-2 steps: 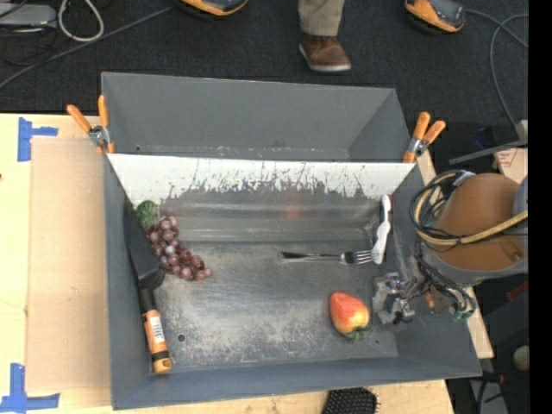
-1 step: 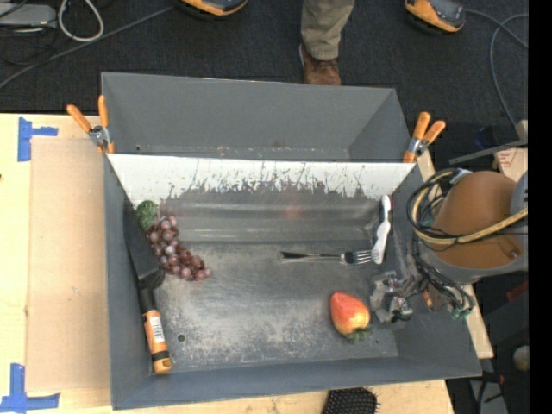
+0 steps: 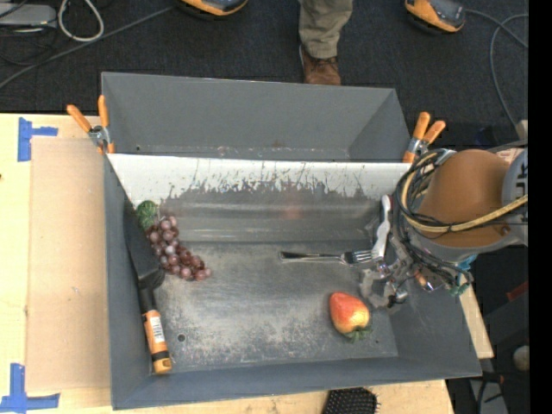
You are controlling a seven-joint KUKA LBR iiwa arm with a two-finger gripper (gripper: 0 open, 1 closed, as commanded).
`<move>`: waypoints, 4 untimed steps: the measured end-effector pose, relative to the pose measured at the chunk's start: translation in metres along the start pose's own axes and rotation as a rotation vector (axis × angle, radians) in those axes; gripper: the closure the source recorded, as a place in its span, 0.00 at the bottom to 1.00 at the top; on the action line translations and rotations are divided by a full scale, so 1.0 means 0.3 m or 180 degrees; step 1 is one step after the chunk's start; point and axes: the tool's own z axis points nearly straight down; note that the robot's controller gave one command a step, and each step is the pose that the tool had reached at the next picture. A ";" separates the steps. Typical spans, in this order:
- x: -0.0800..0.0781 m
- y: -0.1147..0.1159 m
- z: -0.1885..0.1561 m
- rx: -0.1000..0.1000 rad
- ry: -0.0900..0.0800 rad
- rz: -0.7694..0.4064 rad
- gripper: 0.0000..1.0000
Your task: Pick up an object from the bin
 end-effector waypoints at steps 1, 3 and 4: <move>0.027 0.001 0.029 -0.0006 0.0005 0.0419 1.00; 0.028 0.042 0.051 -0.0012 0.0001 -0.0179 1.00; 0.018 0.090 0.052 -0.0010 0.0002 0.0460 1.00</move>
Offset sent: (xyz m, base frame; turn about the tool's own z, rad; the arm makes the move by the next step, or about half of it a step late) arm -0.0028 0.0150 -0.0159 -0.1551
